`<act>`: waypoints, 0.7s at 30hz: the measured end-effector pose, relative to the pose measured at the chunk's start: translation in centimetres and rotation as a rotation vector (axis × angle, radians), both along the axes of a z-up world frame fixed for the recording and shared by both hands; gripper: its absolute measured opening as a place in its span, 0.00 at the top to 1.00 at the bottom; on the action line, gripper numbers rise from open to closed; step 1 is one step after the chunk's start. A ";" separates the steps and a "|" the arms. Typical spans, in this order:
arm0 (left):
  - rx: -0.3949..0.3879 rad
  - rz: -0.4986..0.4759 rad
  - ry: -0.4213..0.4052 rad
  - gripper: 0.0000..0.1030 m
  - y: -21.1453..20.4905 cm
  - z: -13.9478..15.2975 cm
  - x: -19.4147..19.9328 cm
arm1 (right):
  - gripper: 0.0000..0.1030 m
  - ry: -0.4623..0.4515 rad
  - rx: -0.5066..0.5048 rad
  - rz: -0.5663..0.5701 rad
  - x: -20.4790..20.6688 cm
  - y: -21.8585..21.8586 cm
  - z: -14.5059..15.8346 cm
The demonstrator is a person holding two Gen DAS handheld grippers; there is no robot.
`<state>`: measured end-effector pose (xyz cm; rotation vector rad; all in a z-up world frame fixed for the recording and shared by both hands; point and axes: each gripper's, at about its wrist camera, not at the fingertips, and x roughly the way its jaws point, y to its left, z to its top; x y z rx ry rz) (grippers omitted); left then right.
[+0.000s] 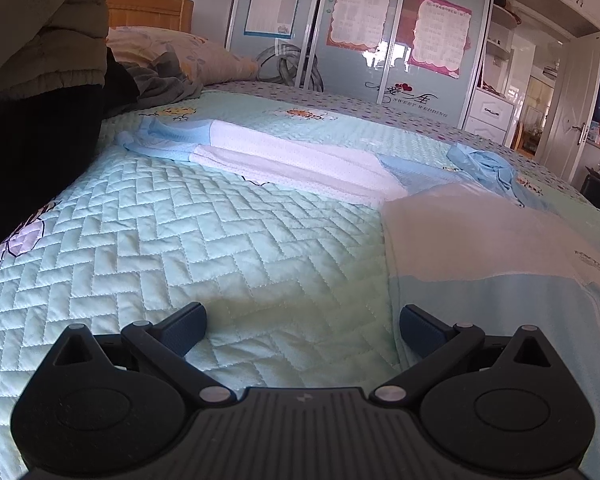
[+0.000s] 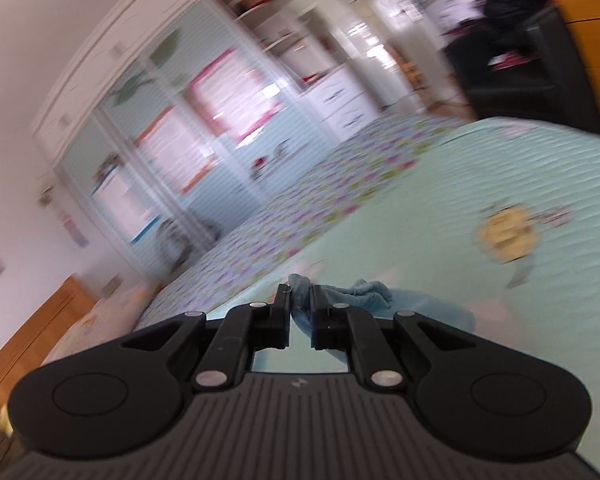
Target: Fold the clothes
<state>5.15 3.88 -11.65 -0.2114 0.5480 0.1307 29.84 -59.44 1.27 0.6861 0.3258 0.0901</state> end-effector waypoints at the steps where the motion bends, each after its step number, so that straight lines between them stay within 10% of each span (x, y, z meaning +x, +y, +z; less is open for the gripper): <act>1: -0.007 -0.001 -0.005 0.01 0.1 0.0 -0.1 | 0.90 -0.004 0.002 0.033 0.5 1.9 0.2; 12: -0.106 -0.017 -0.066 0.01 1.4 -0.1 -0.8 | 0.90 0.141 -0.155 0.275 4.0 26.9 -4.8; 21: -0.147 -0.021 -0.084 0.01 1.9 -0.1 -0.9 | 0.90 0.168 -0.211 0.271 3.1 31.5 -6.4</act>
